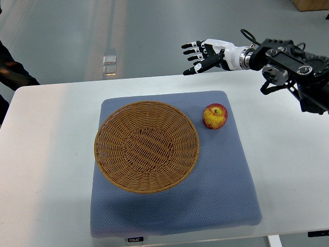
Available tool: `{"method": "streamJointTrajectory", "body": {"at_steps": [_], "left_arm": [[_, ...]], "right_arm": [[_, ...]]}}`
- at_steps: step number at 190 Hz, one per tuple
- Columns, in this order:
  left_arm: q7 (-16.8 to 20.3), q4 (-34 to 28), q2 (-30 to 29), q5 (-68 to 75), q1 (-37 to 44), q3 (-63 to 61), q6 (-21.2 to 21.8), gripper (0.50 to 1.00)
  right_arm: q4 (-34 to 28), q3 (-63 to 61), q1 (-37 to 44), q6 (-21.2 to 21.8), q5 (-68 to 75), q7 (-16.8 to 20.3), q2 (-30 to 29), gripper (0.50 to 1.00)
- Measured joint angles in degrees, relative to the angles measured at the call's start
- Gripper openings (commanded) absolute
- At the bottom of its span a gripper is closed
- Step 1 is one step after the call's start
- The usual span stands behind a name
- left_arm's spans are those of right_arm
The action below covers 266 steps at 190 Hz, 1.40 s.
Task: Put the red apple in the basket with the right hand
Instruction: 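Move the right hand toward the red-yellow apple beside the basket, then close the right hand fingers around the apple and lift it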
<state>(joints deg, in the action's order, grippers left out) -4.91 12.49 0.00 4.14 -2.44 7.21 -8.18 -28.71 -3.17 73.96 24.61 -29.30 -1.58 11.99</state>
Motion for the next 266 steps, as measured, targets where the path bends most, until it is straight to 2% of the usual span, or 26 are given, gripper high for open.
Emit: {"method": "streamJointTrajectory", "body": {"at_steps": [29, 48, 73, 137, 232, 253, 266], "left_arm": [[0.0, 0.0, 0.0, 0.0, 0.0, 0.0, 0.0, 1.0], [0.0, -0.1, 0.0, 0.0, 0.0, 0.0, 0.0, 1.0], [0.0, -0.1, 0.0, 0.0, 0.0, 0.0, 0.0, 1.0], [0.0, 0.0, 0.0, 0.0, 0.0, 0.0, 0.0, 1.0], [0.0, 0.0, 0.0, 0.0, 0.0, 0.0, 0.0, 1.0], [0.0, 0.0, 0.0, 0.0, 0.0, 0.0, 0.0, 1.0], [0.0, -0.1, 0.0, 0.0, 0.0, 0.0, 0.0, 1.0]], "right_arm": [[-6.6, 25.6, 13.1, 5.1, -5.5, 2.4, 0.4, 0.924], [-12.1, 34.4, 19.1, 6.6, -5.9, 3.2, 0.4, 0.924], [-17.7, 38.3, 22.4, 7.2, -6.1, 4.2, 0.5, 0.924], [-19.7, 40.2, 20.7, 3.0, -9.0, 4.1, -0.5, 0.921], [-14.5, 40.2, 12.5, -1.3, -12.8, 3.8, -2.6, 0.919], [-13.5, 40.2, 11.4, -2.0, -12.9, 3.8, -3.1, 0.913], [-13.2, 40.2, 10.9, -2.3, -13.0, 3.7, -3.2, 0.889]]}}
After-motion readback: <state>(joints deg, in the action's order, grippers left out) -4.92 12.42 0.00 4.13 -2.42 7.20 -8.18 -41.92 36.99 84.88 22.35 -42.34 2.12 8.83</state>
